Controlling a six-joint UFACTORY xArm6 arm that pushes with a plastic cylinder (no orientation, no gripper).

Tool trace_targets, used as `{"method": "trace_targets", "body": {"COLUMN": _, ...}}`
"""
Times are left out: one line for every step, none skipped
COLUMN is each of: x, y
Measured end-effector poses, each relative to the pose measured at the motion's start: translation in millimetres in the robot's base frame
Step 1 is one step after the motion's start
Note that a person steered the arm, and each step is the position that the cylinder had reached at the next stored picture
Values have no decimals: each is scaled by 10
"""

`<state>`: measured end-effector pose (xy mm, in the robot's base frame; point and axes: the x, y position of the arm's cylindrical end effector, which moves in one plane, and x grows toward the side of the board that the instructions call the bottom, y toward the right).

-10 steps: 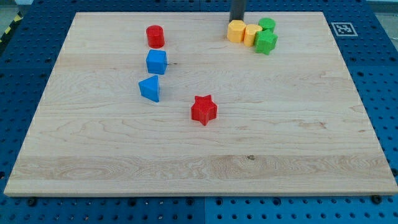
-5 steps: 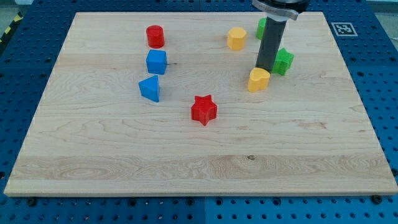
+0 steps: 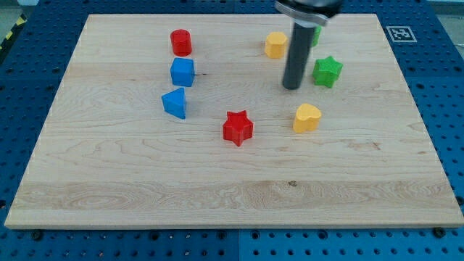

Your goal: Place the green star in between the yellow blocks in a vertical line

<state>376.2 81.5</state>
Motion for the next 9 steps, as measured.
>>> {"method": "trace_targets", "body": {"x": -353, "y": -448}}
{"method": "trace_targets", "body": {"x": -830, "y": -690}}
{"method": "trace_targets", "body": {"x": -1388, "y": -811}}
{"method": "trace_targets", "body": {"x": -1433, "y": -583}}
{"method": "trace_targets", "body": {"x": -1404, "y": -426}}
{"method": "trace_targets", "body": {"x": -1370, "y": -268}}
{"method": "trace_targets", "body": {"x": -1242, "y": -187}}
{"method": "trace_targets", "body": {"x": -1151, "y": -187}}
{"method": "trace_targets", "body": {"x": -1107, "y": -172}}
